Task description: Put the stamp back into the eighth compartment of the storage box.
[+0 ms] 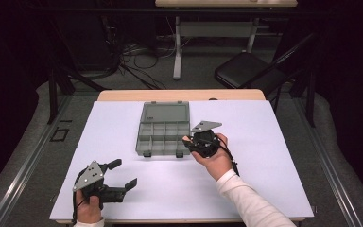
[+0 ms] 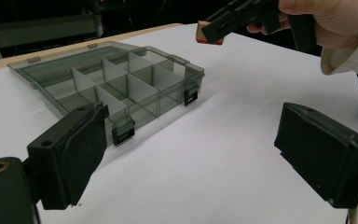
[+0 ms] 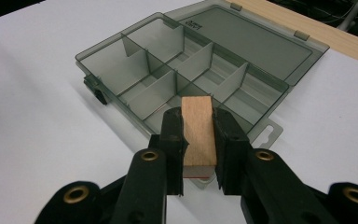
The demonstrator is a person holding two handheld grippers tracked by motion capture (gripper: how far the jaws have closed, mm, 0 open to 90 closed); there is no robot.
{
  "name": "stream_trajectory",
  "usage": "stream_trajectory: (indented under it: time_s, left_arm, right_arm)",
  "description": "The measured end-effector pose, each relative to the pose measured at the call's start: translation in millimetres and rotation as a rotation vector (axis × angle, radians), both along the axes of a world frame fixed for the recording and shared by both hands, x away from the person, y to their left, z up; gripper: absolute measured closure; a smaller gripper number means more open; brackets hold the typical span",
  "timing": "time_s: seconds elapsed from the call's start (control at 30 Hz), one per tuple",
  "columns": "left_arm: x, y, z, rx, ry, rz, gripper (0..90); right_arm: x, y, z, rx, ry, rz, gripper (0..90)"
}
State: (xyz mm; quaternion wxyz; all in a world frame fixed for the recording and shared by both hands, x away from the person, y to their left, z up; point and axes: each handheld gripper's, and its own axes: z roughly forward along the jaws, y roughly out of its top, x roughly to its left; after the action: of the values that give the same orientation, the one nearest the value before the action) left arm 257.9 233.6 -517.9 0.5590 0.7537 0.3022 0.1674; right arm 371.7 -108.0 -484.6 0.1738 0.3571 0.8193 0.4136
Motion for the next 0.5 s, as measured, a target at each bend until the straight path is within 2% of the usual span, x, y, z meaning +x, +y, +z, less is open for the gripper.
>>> stream_trajectory:
  time_s: [0.5]
  left_arm:
    - [0.1,0.2,0.1,-0.001,0.001,0.001,9.2]
  right_arm:
    - [22.4,6.0,-9.4,0.000,0.028,-0.032,75.7]
